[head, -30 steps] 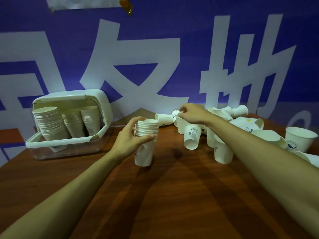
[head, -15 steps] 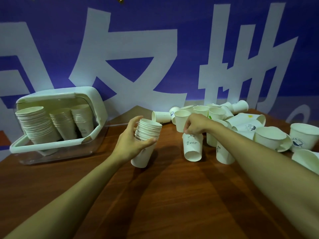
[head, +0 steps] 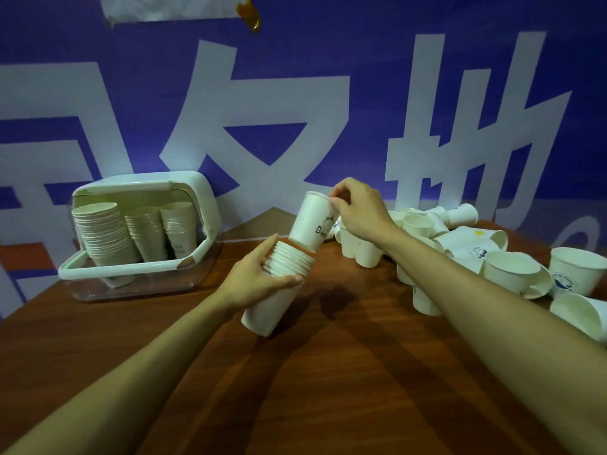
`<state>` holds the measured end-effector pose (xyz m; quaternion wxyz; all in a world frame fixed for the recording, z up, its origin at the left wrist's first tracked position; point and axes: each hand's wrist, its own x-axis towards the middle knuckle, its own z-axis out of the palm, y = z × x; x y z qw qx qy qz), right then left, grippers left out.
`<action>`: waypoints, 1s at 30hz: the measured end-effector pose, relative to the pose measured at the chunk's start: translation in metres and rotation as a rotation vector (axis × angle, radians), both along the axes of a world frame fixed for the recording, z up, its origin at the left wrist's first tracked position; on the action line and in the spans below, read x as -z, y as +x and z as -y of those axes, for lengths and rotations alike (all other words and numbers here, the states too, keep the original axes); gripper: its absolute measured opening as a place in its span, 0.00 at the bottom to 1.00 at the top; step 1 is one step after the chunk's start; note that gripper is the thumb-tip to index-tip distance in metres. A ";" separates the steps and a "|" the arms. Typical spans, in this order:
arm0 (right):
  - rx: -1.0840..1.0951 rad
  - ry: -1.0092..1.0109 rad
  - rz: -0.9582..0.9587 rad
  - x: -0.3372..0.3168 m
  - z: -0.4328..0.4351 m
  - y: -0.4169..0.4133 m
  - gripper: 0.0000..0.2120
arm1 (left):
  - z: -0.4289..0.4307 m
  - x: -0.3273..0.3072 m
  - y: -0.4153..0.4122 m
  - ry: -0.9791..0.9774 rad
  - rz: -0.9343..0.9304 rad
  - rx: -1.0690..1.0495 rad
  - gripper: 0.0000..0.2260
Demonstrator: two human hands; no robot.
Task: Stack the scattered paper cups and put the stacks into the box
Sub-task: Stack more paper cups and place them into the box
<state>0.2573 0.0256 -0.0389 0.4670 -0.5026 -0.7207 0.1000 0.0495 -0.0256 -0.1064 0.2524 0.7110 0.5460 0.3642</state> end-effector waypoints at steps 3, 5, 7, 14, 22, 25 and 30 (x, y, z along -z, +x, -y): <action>-0.099 0.022 0.011 0.000 0.009 -0.012 0.03 | 0.004 -0.002 0.001 0.007 -0.013 -0.046 0.48; -0.124 0.031 0.010 -0.003 0.012 -0.014 0.03 | 0.006 -0.001 -0.001 0.013 0.013 -0.052 0.48; -0.136 0.017 0.014 -0.004 0.013 -0.012 0.03 | 0.008 0.000 -0.004 0.011 0.047 -0.026 0.49; -0.190 -0.035 0.000 0.010 0.010 -0.013 0.03 | 0.007 0.000 -0.001 0.005 0.200 0.094 0.42; -0.127 -0.173 0.216 0.030 -0.032 0.012 0.17 | -0.024 0.009 0.004 0.077 0.196 0.014 0.40; 0.229 -0.239 0.410 0.047 -0.063 0.037 0.25 | -0.039 0.011 0.006 0.092 0.129 -0.010 0.35; 0.419 -0.440 0.579 0.070 -0.095 0.054 0.42 | -0.053 0.013 0.013 0.160 0.078 -0.038 0.31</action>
